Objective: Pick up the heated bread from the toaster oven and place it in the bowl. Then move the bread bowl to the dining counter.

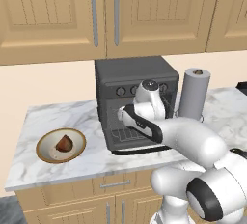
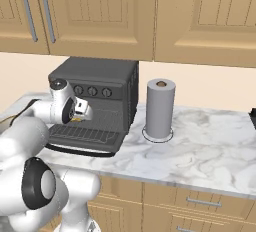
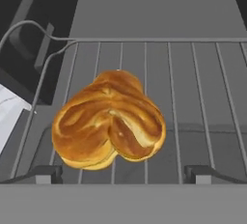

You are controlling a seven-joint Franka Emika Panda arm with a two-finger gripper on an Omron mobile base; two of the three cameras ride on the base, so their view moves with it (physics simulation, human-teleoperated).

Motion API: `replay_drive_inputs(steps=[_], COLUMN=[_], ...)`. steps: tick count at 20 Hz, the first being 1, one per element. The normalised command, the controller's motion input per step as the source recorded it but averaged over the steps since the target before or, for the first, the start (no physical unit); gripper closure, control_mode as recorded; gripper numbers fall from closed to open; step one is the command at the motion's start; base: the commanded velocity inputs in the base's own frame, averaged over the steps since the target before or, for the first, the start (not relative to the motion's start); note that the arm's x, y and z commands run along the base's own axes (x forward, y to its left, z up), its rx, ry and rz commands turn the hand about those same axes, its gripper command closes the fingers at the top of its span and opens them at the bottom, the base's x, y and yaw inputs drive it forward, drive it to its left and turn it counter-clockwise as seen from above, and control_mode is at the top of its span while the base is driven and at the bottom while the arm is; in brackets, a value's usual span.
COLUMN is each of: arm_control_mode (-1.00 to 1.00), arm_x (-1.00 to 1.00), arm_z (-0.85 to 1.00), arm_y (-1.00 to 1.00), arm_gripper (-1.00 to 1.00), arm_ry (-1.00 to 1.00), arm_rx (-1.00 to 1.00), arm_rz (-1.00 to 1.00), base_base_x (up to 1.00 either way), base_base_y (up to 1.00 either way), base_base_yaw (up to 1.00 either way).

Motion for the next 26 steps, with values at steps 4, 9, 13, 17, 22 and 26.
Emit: replay_drive_inputs(steps=[4,9,13,17,22,26], arm_control_mode=[-1.00,-1.00,-1.00,-1.00,-1.00,-1.00], arm_x=[0.11,0.00,0.07,0.18,0.05,0.00], arm_z=[-0.09,-0.03,0.00,-0.03,0.00,-0.06], arm_y=[0.19,0.37,0.28,0.06,0.00,0.00], arm_gripper=[-1.00,-1.00,-1.00,-1.00,-1.00,-1.00], arm_ry=[0.00,0.00,0.00,0.00,-0.04,-0.06], arm_rx=[0.00,0.00,0.00,0.00,0.00,0.00], arm_rz=[-0.03,-0.14,-0.21,-0.19,-0.19,-0.16], base_base_x=[0.00,0.00,0.00,0.00,0.00,0.00], base_base_y=[0.00,0.00,0.00,0.00,0.00,0.00], base_base_yaw=[0.00,0.00,0.00,0.00,0.00,0.00])
